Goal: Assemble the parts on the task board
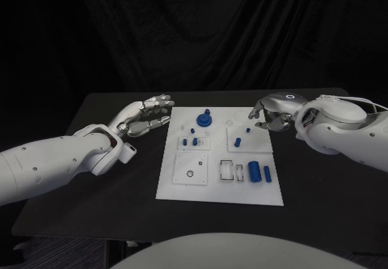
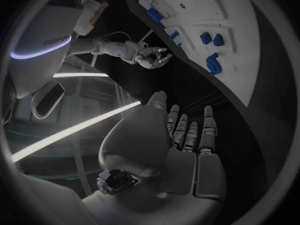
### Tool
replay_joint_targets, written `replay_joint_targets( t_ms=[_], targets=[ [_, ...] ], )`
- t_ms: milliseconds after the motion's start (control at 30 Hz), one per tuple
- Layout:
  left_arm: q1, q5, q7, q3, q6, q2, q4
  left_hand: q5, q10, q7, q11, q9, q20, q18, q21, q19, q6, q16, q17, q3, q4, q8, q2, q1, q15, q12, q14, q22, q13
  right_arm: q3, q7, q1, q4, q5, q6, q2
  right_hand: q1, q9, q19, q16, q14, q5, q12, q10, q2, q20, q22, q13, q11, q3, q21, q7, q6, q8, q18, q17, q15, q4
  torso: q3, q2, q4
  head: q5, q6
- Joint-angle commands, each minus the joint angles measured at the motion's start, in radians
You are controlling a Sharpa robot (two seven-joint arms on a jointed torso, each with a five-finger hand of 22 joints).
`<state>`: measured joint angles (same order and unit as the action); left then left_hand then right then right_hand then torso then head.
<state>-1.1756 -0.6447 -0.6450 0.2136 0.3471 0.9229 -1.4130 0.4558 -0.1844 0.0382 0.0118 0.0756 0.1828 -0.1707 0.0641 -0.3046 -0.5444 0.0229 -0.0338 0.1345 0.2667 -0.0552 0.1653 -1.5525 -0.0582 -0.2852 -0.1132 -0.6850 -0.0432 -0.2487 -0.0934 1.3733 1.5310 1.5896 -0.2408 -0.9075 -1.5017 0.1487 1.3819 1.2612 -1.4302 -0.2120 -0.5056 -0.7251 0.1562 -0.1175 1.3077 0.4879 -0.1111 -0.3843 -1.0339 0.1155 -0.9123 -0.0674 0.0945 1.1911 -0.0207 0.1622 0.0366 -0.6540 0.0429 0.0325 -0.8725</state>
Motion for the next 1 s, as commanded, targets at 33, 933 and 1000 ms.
replay_joint_targets(
  t_ms=[33, 933, 1000],
  targets=[
    [0.009, 0.283, -0.193, -0.001, -0.139, -0.017, 0.026, 0.042, 0.013, 0.002, 0.002, -0.008, 0.007, -0.009, -0.001, 0.005, 0.014, -0.007, 0.01, -0.014, -0.005, 0.006, 0.013, -0.047, -0.01, 0.015, 0.027, 0.022, 0.002, 0.001, 0.043, -0.014, -0.015, 0.058, -0.07, 0.006, -0.001, 0.0, 0.002, 0.007, -0.001, -0.006, 0.013, 0.002, 0.014, -0.01, 0.109, -0.017, -0.007, -0.011, -0.003, 0.003, 0.005, -0.004, 0.009, 0.002, -0.009, -0.003, -0.0182, -0.007, 0.0191, -0.007, 0.0],
    [0.018, 0.661, -0.154, -0.001, -0.481, 0.032, -0.082, -0.409, 0.149, -0.088, -0.062, -0.048, 0.023, 0.001, -0.057, 0.3, 0.352, -0.023, 0.034, 0.265, 0.022, 0.029, 0.065, 0.444, -0.007, 0.243, 0.113, 0.632, 0.03, 0.001, 0.055, -0.044, -0.038, 0.062, -0.064, -0.012, 0.095, -0.003, 0.032, 0.041, -0.02, 0.075, 0.067, -0.029, -0.013, -0.018, 0.133, -0.141, -0.009, 0.067, -0.057, -0.001, 0.026, -0.007, 0.0, 0.024, -0.013, 0.027, -0.069, -0.003, 0.0378, -0.025, 0.0],
    [0.018, 0.662, -0.155, -0.001, -0.48, 0.031, -0.083, -0.409, 0.147, -0.088, -0.06, -0.048, 0.013, -0.002, -0.059, 0.302, 0.348, -0.023, 0.034, 0.262, 0.022, 0.028, 0.066, 0.436, -0.002, 0.243, 0.113, 0.646, 0.03, 0.001, 0.053, -0.045, -0.041, 0.062, -0.055, -0.012, 0.08, -0.003, 0.033, 0.041, -0.02, 0.039, 0.074, -0.039, -0.017, -0.017, 0.134, -0.157, -0.009, 0.065, -0.057, -0.001, 0.022, -0.008, -0.001, 0.022, -0.013, 0.015, -0.0686, -0.003, 0.0385, -0.029, 0.0]
  ],
)
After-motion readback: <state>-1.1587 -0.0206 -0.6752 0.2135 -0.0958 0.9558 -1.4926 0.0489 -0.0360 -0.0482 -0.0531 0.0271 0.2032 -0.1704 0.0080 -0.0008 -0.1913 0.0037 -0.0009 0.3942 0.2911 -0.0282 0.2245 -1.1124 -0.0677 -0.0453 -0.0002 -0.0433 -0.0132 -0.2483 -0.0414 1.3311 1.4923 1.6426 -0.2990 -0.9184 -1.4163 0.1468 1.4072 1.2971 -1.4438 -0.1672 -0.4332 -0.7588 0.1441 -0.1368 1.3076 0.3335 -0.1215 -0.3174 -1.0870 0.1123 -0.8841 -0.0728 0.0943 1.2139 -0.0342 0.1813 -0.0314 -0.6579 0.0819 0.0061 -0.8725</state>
